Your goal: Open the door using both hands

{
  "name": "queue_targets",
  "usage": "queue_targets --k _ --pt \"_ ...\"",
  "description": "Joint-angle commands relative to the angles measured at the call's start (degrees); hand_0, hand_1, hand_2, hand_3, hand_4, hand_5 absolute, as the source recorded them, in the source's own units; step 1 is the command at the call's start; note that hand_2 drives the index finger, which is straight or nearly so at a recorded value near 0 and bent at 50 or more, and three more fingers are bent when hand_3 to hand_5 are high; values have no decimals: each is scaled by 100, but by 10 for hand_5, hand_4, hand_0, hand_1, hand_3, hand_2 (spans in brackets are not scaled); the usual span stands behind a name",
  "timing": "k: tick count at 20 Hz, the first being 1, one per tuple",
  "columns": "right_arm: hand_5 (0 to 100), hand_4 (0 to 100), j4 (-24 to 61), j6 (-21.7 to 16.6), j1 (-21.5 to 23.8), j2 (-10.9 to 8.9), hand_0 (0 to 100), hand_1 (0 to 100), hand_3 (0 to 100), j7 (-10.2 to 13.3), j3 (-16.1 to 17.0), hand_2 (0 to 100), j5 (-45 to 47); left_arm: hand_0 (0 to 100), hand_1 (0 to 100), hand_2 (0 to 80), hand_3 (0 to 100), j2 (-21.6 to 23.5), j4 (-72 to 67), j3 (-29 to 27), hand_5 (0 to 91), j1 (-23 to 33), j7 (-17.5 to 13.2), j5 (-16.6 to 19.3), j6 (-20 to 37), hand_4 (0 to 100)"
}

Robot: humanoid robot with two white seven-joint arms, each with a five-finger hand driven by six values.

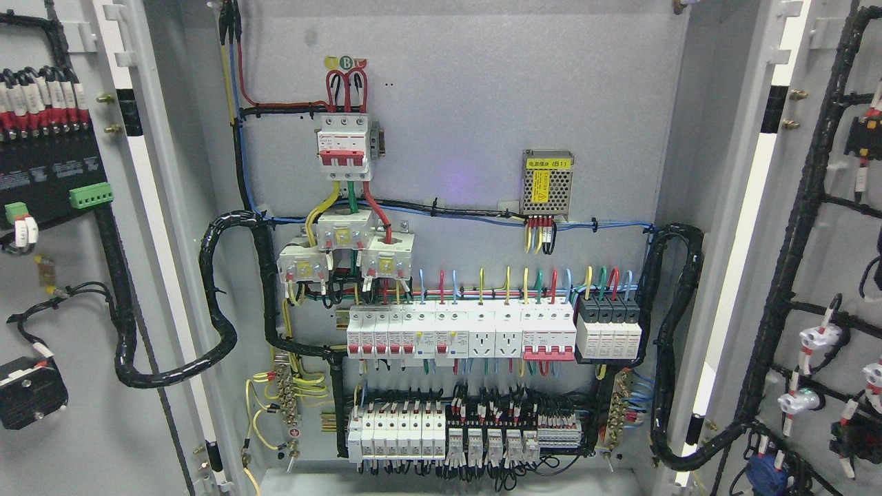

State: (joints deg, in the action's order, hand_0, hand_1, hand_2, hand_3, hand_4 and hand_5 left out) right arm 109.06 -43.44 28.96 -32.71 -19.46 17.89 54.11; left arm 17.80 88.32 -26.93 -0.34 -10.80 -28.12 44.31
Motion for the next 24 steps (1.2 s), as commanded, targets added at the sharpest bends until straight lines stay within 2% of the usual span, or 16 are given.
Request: queue_targets --k 1,8,17,21,24 --pt "0 0 -139 -16 74 -69 120 389 0 4 171 0 38 120 389 0 0 680 -1519 -225 0 -369 -1 -27 3488 0" --pt "0 0 -139 -25 268 -51 120 389 0 13 180 0 56 120 389 0 0 865 -2249 -216 0 -686 -1 -18 3488 0" --pt "0 0 80 -60 347 -33 120 389 0 39 163 0 126 120 389 0 0 874 -2153 -137 0 -757 -1 -71 3488 0" --pt "0 0 195 -68 295 -130 120 389 0 13 -39 0 117 120 389 0 0 813 -1723 144 0 -573 8 -132 3392 0" --pt "0 0 256 -69 189 -305 120 389 0 -5 -215 0 117 120 389 0 0 760 -1145 398 0 -257 8 -255 3112 0"
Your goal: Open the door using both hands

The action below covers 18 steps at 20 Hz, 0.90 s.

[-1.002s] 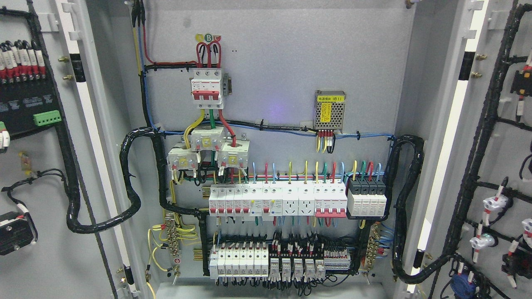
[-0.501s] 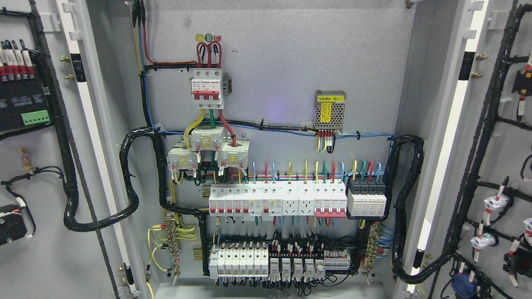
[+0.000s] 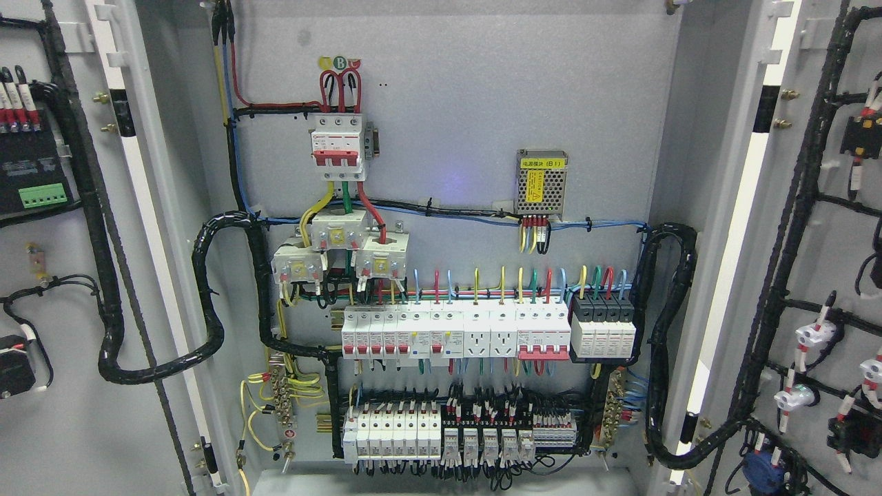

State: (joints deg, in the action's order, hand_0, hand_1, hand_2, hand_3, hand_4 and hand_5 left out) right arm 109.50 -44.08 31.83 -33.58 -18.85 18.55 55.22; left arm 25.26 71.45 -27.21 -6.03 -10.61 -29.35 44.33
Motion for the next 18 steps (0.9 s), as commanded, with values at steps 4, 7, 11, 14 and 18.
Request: queue_targets --k 4,7,11,14,18 --pt "0 0 212 -13 -334 -420 120 389 0 -75 -825 0 -11 120 389 0 0 -310 1781 760 0 743 -11 -185 2460 0" --pt "0 0 212 -13 -379 -509 120 389 0 -75 -1300 0 -81 120 389 0 0 -583 2503 1041 0 910 -11 -168 1783 0" --pt "0 0 203 -13 -406 -500 120 389 0 -92 -1906 0 -273 120 389 0 0 -628 2996 1569 0 1069 -11 -124 1027 0" --pt "0 0 194 -13 -388 -439 120 389 0 -84 -2494 0 -862 120 389 0 0 -619 3172 2104 0 1157 -3 -115 307 0" --pt "0 0 19 -4 -344 -220 120 389 0 -84 -3461 0 -1311 120 389 0 0 -619 3322 2851 0 1174 -3 -89 -853 0"
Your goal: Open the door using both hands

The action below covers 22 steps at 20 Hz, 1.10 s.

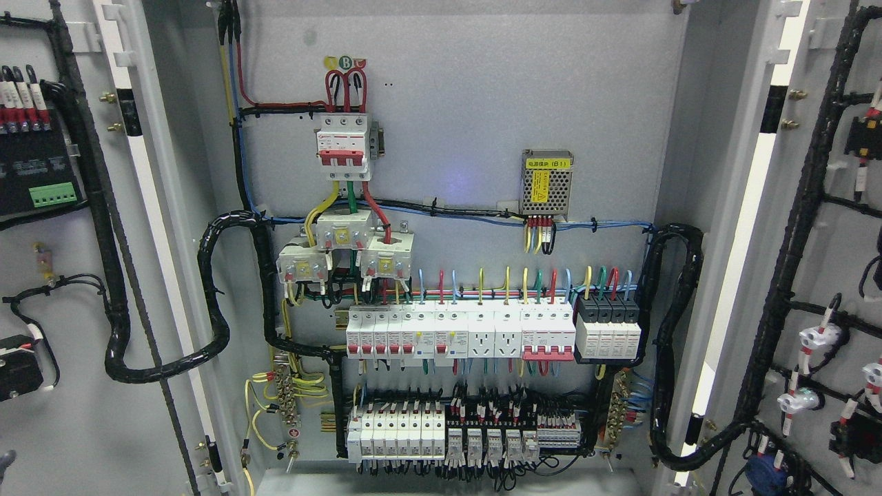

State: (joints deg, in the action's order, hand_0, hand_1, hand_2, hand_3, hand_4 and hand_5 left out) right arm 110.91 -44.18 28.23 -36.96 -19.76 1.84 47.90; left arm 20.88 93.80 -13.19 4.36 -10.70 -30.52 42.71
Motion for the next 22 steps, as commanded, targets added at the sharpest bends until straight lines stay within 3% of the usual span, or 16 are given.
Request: queue_targets --k 1,6,9,13,15,18,20,22 --pt "0 0 -200 15 68 171 120 389 0 7 -2010 0 -737 120 389 0 0 -180 1105 1633 0 170 7 72 -946 0" --pt "0 0 -587 15 463 382 120 389 0 42 -2906 0 -1116 120 389 0 0 -180 1211 2425 0 1196 85 677 -1975 0" --pt "0 0 -666 6 946 522 120 389 0 51 -3075 0 -1125 120 389 0 0 -172 1202 2575 0 1856 94 942 -2415 0" --pt "0 0 -702 -12 1596 523 120 389 0 51 -3329 0 -1475 120 389 0 0 -110 1176 2541 0 2674 94 1311 -2592 0" --pt "0 0 -719 -230 1808 532 120 389 0 51 -3452 0 -1739 120 389 0 0 -101 1141 2497 0 3096 94 1513 -2653 0" --pt "0 0 -816 -407 2203 532 120 389 0 68 -3515 0 -2038 120 389 0 0 -23 975 2339 0 3685 86 1733 -3302 0" --pt "0 0 -1104 -398 2423 549 120 389 0 77 -3550 0 -2074 120 389 0 0 48 755 2286 0 3993 77 1786 -3646 0" --pt "0 0 -1805 -363 2468 706 120 389 0 199 -3646 0 -2074 120 389 0 0 144 518 2242 0 4309 68 1848 -3708 0"
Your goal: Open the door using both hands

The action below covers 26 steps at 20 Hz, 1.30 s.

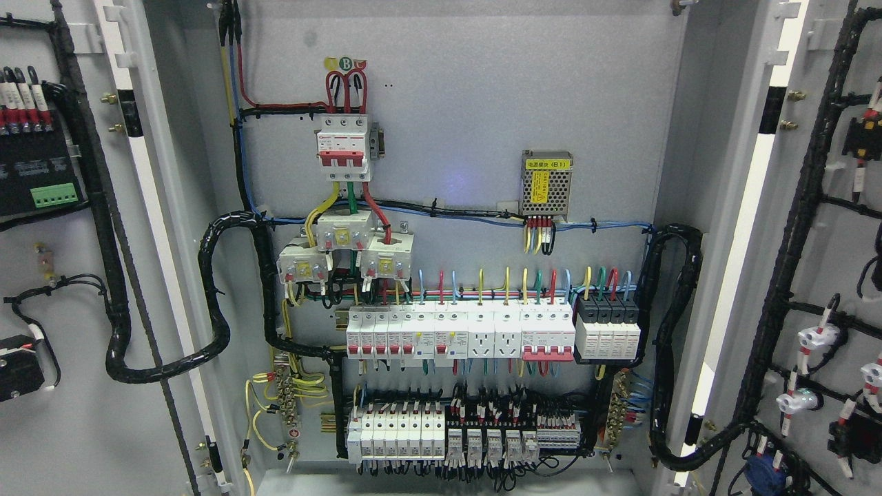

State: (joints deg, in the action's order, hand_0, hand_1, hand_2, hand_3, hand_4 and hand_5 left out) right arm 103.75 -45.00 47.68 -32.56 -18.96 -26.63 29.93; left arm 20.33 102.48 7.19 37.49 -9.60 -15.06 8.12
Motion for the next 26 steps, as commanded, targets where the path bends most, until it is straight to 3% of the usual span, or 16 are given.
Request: queue_targets --k 1,4,7,11,14,16,20,23,26 --pt "0 0 -1581 -272 523 372 120 389 0 277 -817 0 -277 120 389 0 0 260 -412 169 0 1163 -42 328 -249 0" --pt "0 0 -3040 -272 471 916 120 389 0 550 -835 0 -286 120 389 0 0 287 -631 90 0 1655 -42 477 -275 0" --pt "0 0 -4491 -272 191 1706 120 389 0 560 -774 0 -295 120 389 0 0 200 -1175 72 0 1894 -51 811 -520 0" --pt "0 0 -6898 -272 -696 2849 120 389 0 638 -677 0 -295 120 389 0 0 -282 -2579 151 0 1272 -51 952 -1556 0" --pt "0 0 -8726 -228 -1618 3536 120 389 0 840 -379 0 -295 120 389 0 0 -678 -4020 151 0 403 -51 1206 -1726 0" --pt "0 0 -9100 77 -1998 3590 120 389 0 963 -264 0 -268 120 389 0 0 -977 -5162 90 0 -265 -51 1391 -1717 0" --pt "0 0 -9171 1588 -2271 3581 120 389 0 1455 130 0 -286 120 389 0 0 -1373 -7132 54 0 -1584 -42 1462 -1664 0" --pt "0 0 -9189 2345 -2456 3581 120 389 0 1482 299 0 -286 120 389 0 0 -1549 -8031 63 0 -2262 -42 1436 -1664 0" --pt "0 0 -9276 3389 -2745 3581 120 389 0 1491 307 0 -295 120 389 0 0 -1803 -8786 63 0 -2763 -42 1445 -1664 0"
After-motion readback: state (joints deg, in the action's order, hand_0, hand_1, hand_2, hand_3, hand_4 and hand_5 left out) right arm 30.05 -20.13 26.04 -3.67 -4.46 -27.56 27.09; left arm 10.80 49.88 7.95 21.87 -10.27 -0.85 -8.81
